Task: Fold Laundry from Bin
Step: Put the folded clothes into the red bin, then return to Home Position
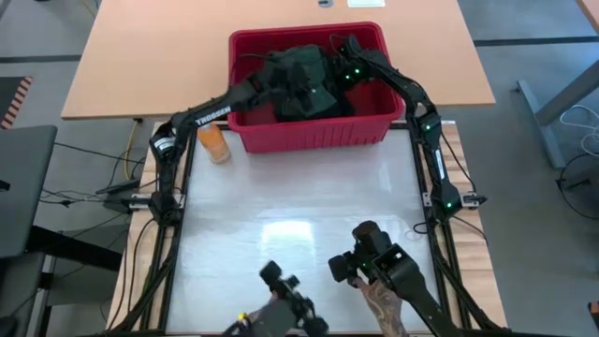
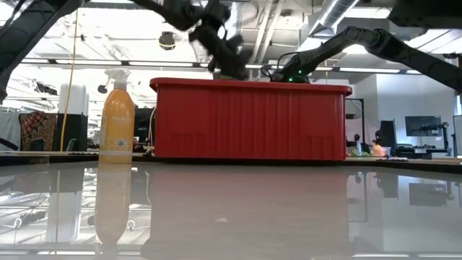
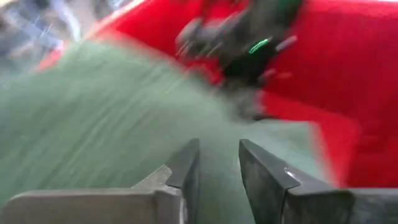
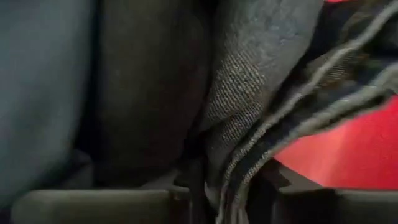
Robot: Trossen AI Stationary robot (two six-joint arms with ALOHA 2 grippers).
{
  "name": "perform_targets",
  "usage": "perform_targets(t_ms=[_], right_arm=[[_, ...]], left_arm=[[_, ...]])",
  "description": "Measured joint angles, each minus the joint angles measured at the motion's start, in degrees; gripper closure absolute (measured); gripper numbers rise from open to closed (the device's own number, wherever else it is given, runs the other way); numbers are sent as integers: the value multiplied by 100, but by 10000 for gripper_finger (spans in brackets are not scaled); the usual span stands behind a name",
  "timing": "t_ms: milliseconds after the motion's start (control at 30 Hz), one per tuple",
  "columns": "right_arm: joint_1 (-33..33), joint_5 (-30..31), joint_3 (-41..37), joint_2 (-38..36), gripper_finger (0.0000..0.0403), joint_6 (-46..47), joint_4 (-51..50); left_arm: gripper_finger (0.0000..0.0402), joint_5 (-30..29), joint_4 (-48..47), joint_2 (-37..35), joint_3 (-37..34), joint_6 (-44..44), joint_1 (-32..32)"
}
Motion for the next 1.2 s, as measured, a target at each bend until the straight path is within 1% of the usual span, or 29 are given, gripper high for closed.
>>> perform_targets(t_ms=[67, 167, 267, 367, 467, 567, 667, 733, 800, 900, 967, 1000, 1033, 1067, 1133, 1167, 1200], right_arm=[[-6, 0, 0, -72, 277, -98, 19], [-13, 0, 7, -220, 248, -102, 124], [-41, 41, 11, -403, 222, -159, 136], [-105, 39, 11, -612, 197, -208, 90], [-218, 39, 9, -909, 179, -135, 81], [-290, -159, 14, -1249, 172, -59, 322], [-133, -779, 17, -1433, 172, -59, 732], [107, -1266, 17, -1440, 175, -122, 1101], [394, -1590, 4, -1364, 178, -234, 1599], [833, -1632, -83, -1115, 182, -267, 2522], [1021, -1633, -93, -870, 187, -200, 3128], [1072, -1697, -101, -756, 189, -64, 3453], [1090, -1920, -101, -620, 192, 107, 3867], [1104, -2002, -98, -514, 195, 339, 4221], [1119, -2017, -98, -332, 202, 605, 4582], [1131, -1996, -96, -232, 207, 609, 4679], [1144, -1912, -96, -147, 211, 580, 4683]], left_arm=[[315, -22, 386, 17, -344, -343, 217], [342, 293, 1035, 6, -741, -930, 572], [372, 479, 1261, 0, -1046, -1350, 811], [396, 764, 1373, 6, -1138, -1453, 937], [397, 851, 1444, 4, -1138, -1278, 961], [397, 835, 1445, 8, -1138, -1129, 961], [396, 811, 1524, 65, -1134, -1010, 962], [396, 740, 1507, 78, -1140, -992, 979], [396, 814, 1514, 10, -1140, -989, 1016], [396, 1161, 1339, -293, -1140, -961, 1046], [396, 1179, 1011, -614, -1140, -775, 1048], [396, 1074, 769, -772, -1137, -666, 1045], [396, 856, 470, -911, -1136, -522, 1038], [396, 597, 240, -1022, -1133, -410, 1017], [396, -121, -363, -1262, -1138, -259, 970], [396, -402, -551, -1360, -1140, -170, 939], [396, -549, -707, -1461, -1140, -95, 913]])
